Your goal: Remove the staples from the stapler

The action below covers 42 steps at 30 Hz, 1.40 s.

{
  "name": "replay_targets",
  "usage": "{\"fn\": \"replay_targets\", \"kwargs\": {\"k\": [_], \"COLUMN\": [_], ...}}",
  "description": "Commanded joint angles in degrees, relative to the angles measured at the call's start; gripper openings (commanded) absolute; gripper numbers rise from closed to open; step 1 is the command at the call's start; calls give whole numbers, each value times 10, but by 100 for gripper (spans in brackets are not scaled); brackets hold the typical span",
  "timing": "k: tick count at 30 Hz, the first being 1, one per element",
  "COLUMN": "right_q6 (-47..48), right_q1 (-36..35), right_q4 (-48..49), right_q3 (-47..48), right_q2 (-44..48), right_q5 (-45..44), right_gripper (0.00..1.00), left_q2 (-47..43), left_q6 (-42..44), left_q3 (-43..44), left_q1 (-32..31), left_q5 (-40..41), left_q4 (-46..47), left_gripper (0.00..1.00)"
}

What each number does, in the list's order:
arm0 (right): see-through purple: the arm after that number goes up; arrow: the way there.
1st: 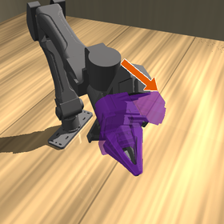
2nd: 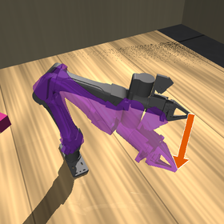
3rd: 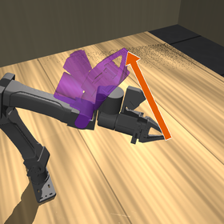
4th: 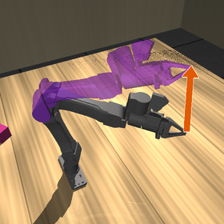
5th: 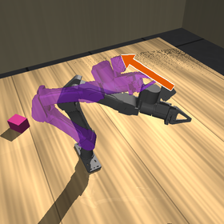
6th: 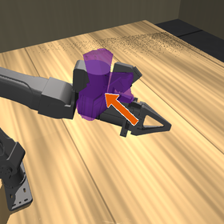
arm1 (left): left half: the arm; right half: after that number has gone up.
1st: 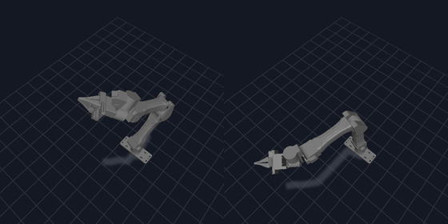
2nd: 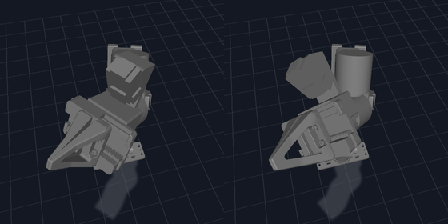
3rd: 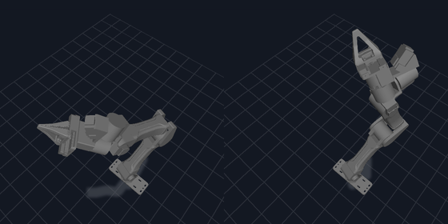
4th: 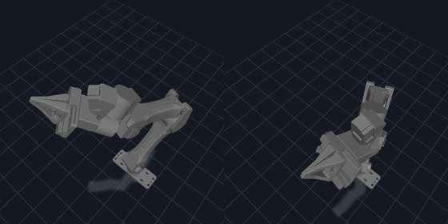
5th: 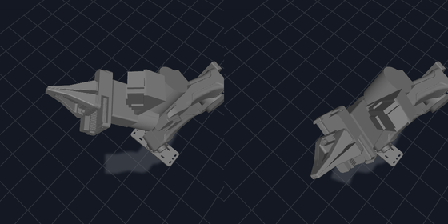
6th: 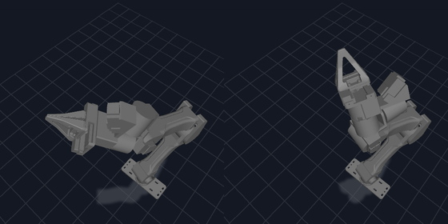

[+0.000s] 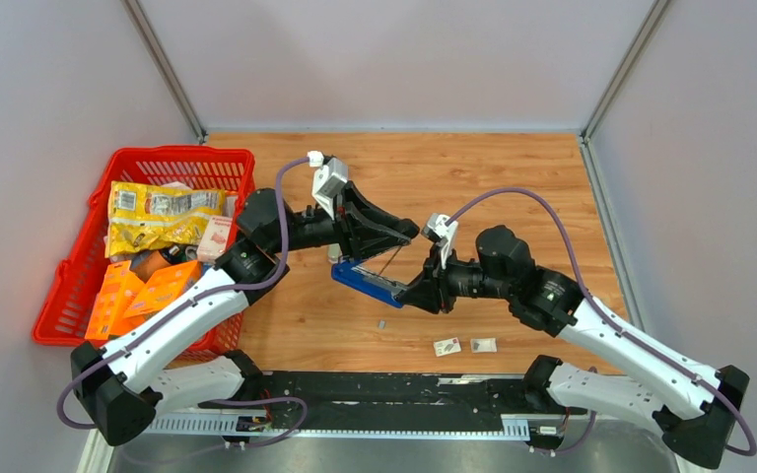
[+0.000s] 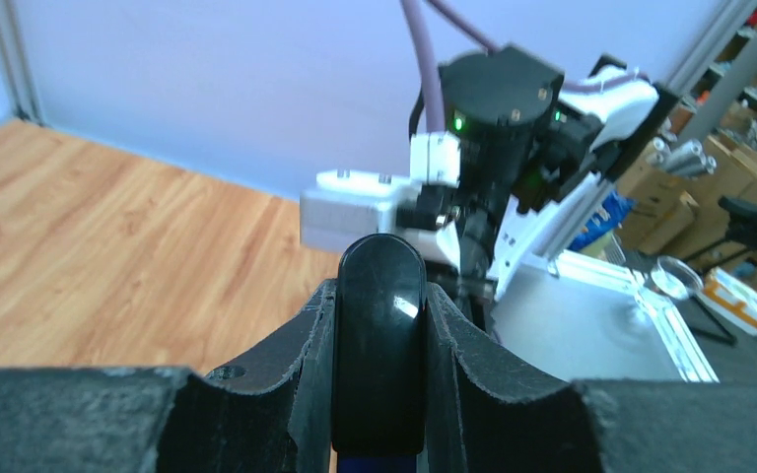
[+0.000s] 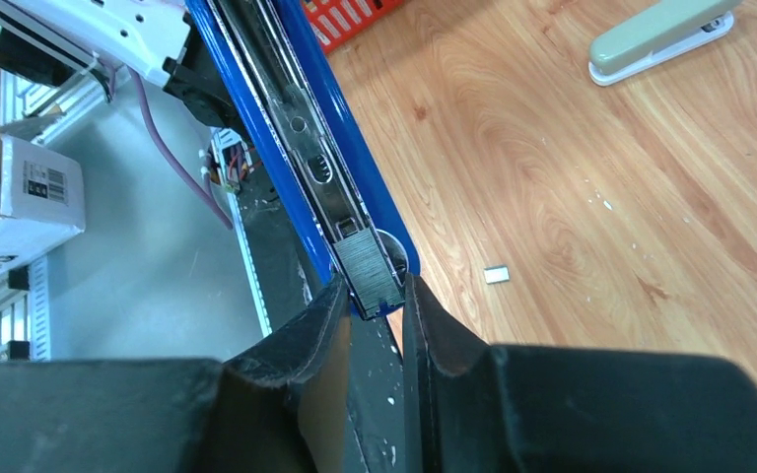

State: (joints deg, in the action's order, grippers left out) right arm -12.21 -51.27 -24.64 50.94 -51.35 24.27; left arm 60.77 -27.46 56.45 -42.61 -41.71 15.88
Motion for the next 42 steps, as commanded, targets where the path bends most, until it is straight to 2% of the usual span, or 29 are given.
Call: {"fn": "replay_targets", "kwargs": {"k": [1,7,12,17,28,42], "right_q6": [-40,-50,-45,-43,-9,32], "right_q1": [-14,-34,-37,-40,-42,-41], "right_q4": [117,162,188,193,124,36], "right_q3": [-22,-23,-25,-21,-9,7], "right_q2": [-12,-41,-67,-81,-57,-24], "right_q5": [7,-4,2,5,-38,-111], "right_gripper": [10,9,9,9,10,29], "left_q2": [-5,7,6,7,3,-27], "left_q6": [-60,-87,-133,-139,-117,-85], "left_q3": [2,-20,-56,-68,-66,-53], "left_q1": [-5,-12,-17,-26,-27,-27], "left_q5": [90,134,208,263,247,204], "left_q4": [172,230,297,310,294,238], "left_gripper": [0,0,0,0,0,0]}}
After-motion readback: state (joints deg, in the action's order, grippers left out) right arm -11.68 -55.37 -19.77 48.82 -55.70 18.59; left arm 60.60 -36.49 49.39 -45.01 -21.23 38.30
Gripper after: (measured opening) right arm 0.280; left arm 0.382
